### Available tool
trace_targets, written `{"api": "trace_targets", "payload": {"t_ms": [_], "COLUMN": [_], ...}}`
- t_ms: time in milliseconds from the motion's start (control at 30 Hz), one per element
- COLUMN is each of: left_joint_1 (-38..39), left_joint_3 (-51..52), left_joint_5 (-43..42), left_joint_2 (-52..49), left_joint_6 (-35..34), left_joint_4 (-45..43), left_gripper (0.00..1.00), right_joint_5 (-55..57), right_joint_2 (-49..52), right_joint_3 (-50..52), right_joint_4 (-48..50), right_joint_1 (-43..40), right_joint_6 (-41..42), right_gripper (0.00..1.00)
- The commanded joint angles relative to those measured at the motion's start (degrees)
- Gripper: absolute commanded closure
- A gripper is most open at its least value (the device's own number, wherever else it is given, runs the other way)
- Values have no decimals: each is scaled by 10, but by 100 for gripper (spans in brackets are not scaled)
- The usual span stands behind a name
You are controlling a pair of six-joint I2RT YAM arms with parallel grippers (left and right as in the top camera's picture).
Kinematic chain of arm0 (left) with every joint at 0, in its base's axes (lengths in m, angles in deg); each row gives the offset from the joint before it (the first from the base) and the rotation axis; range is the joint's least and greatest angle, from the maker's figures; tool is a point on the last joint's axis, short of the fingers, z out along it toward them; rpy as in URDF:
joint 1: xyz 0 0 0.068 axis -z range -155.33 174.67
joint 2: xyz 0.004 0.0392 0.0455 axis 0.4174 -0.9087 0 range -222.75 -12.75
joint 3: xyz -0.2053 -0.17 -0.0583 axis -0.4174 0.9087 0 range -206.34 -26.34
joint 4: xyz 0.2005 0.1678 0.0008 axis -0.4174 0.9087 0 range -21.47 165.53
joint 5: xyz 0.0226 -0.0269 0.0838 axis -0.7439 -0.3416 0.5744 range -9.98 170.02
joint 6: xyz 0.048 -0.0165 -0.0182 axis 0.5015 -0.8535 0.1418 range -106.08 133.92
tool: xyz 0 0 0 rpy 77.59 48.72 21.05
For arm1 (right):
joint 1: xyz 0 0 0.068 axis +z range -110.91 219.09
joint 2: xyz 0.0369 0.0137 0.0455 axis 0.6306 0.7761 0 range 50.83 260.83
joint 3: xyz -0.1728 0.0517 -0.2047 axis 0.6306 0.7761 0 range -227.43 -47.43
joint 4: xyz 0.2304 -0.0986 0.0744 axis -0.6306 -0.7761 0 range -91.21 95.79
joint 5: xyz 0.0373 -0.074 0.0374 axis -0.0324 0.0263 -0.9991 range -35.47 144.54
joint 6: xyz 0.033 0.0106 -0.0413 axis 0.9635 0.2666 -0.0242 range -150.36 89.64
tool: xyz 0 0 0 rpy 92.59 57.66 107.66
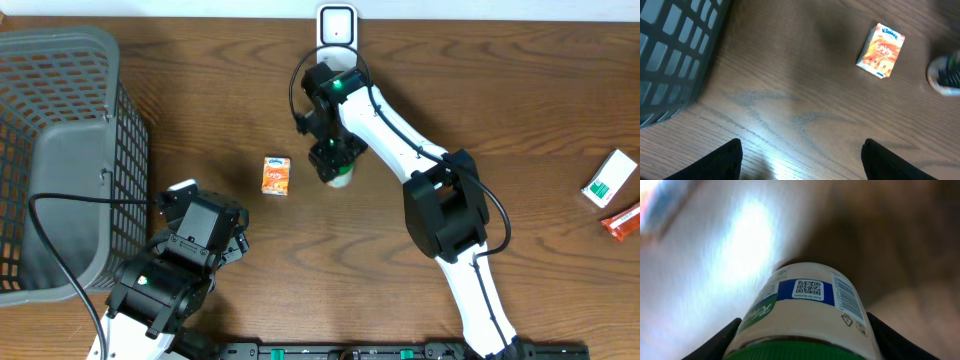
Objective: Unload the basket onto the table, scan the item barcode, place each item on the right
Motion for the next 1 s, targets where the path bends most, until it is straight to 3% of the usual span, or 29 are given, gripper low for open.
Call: {"api": "trace_targets", "payload": {"t_ms": [0, 133, 300, 367, 400, 700, 967], "left_joint_1": [1, 1, 1, 1, 1, 1, 1], "left_joint_3": [0, 0, 0, 0, 0, 0, 0], "left_joint_5": [8, 7, 7, 7, 7, 7, 7], "left_joint_2": [0, 0, 0, 0, 0, 0, 0], "left_joint_6": [3, 3, 3, 3, 3, 3, 3], "left_joint_4": [2, 2, 2, 2, 2, 2, 2], "left_gripper": [23, 23, 23, 23, 23, 23, 23], "right_joint_5": [-13, -17, 7, 44, 66, 126, 70], "right_joint_2": [-32, -35, -34, -35, -35, -46, -135], "right_joint_3": [6, 7, 13, 13, 13, 13, 12], "right_joint_4": [-38, -80, -51, -35, -30, -30, -21], "right_joint_1": [2, 15, 42, 56, 63, 83, 70], "right_joint_6": [-43, -19, 22, 45, 54, 68, 141], "right_gripper": [52, 51, 43, 19, 13, 11, 2]}}
